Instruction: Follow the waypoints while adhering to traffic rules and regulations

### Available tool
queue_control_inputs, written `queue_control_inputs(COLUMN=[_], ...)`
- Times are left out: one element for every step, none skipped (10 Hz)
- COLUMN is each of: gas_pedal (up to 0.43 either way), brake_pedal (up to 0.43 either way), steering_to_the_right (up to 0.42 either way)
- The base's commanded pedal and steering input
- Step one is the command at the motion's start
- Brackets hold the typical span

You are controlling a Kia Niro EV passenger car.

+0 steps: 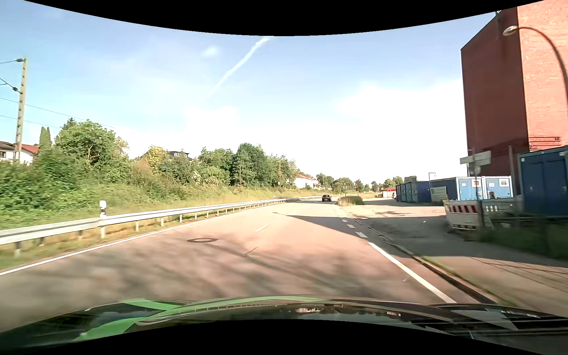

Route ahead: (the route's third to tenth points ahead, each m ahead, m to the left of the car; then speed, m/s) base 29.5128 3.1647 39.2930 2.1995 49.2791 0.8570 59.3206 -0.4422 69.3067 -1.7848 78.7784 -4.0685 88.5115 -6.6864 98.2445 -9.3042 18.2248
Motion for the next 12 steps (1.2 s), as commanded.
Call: queue_control_inputs(gas_pedal=[0.268,0.280,0.280,0.280,0.280,0.287,0.287,0.287,0.287,0.287,0.287,0.287], brake_pedal=[0.000,0.000,0.000,0.000,0.000,0.000,0.000,0.000,0.000,0.000,0.000,0.000], steering_to_the_right=[0.015,0.015,0.015,0.015,0.015,0.015,0.015,0.015,0.015,0.014,0.013,0.012])
